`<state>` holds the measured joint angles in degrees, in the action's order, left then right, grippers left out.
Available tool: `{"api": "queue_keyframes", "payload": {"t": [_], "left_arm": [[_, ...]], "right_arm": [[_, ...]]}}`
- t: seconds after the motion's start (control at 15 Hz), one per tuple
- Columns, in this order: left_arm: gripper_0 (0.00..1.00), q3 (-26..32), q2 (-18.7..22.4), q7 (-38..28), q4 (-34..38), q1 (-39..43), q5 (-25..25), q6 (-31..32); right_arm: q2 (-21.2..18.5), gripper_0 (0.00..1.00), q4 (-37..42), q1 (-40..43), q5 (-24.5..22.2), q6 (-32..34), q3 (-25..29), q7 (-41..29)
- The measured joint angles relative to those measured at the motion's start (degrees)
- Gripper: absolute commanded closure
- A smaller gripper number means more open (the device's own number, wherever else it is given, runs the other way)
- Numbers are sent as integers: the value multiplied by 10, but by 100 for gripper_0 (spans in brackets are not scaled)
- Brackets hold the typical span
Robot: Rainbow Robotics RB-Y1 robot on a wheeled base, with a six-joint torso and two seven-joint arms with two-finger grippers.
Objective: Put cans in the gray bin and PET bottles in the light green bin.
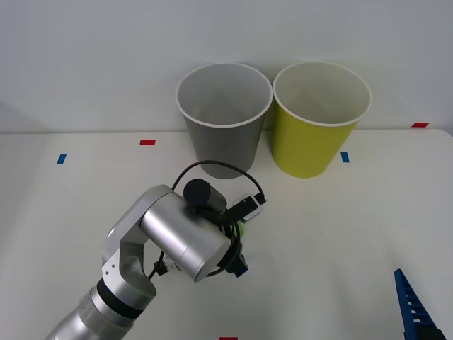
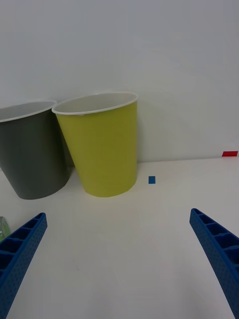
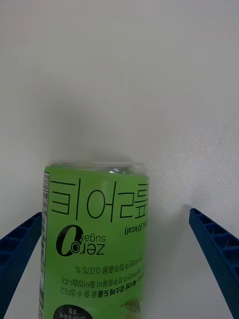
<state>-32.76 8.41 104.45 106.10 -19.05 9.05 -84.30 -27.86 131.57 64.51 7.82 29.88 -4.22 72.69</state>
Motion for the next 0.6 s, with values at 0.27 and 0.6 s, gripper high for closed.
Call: {"api": "queue_keyframes", "payload": {"t": [0.27, 0.6], "left_arm": [[0, 8, -2, 9, -17, -7, -3, 1], [100, 11, -5, 12, -19, -7, -7, 3]], "right_arm": [[0, 0, 0, 0, 0, 0, 0, 0], [0, 0, 0, 0, 0, 0, 0, 0]]}}
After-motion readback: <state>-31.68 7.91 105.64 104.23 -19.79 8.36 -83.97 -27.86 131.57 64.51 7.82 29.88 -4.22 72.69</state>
